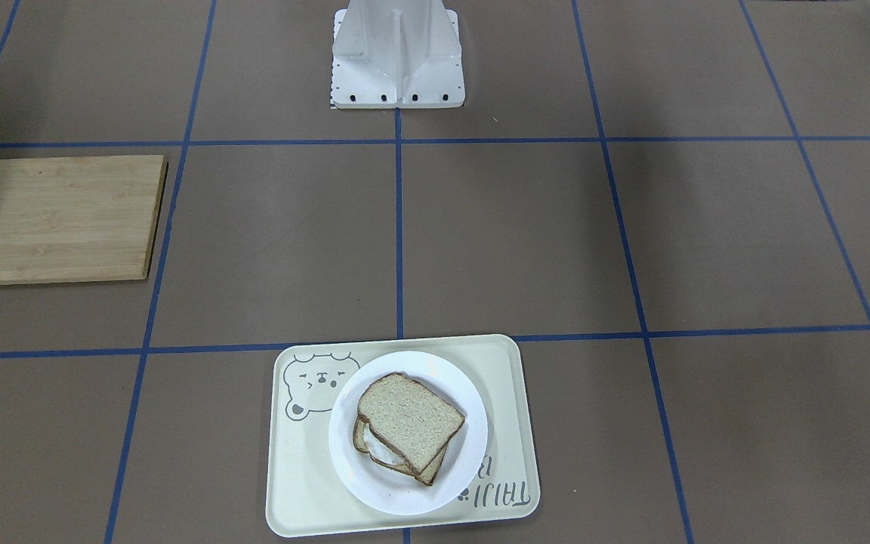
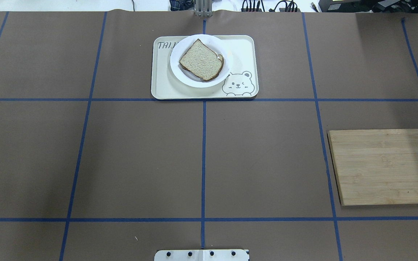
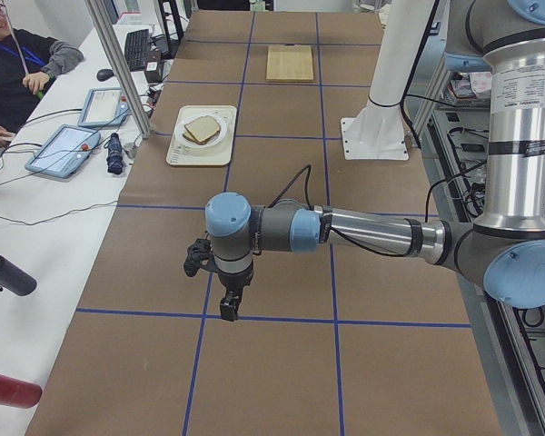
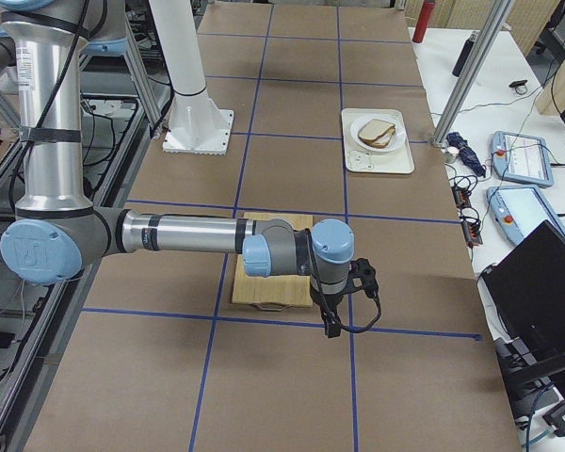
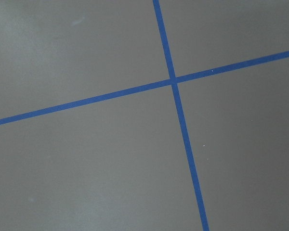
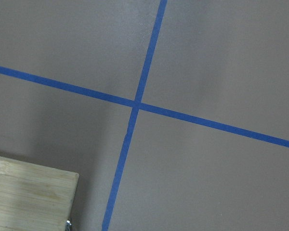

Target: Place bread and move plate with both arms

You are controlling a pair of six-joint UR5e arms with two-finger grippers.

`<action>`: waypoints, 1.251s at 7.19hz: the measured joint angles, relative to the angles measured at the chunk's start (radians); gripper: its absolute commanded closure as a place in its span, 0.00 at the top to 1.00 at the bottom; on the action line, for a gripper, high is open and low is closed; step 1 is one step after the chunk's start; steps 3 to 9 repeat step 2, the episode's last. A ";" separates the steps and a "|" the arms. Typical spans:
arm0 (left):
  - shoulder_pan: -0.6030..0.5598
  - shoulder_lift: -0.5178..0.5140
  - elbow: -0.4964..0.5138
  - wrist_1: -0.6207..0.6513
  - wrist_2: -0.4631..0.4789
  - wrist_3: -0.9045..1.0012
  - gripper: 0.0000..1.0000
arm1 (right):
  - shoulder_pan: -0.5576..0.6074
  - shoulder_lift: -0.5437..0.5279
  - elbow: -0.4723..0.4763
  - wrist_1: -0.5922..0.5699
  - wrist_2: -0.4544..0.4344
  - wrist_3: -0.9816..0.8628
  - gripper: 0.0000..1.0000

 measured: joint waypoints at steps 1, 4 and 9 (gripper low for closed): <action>0.000 0.002 -0.002 0.000 0.000 0.000 0.99 | 0.000 -0.001 -0.001 -0.001 0.001 0.000 1.00; 0.000 0.004 -0.003 0.000 0.000 0.000 0.99 | -0.002 -0.001 -0.002 -0.001 0.000 0.000 1.00; 0.000 0.004 -0.003 0.000 0.000 0.000 0.99 | -0.002 -0.001 -0.002 -0.001 0.000 0.000 1.00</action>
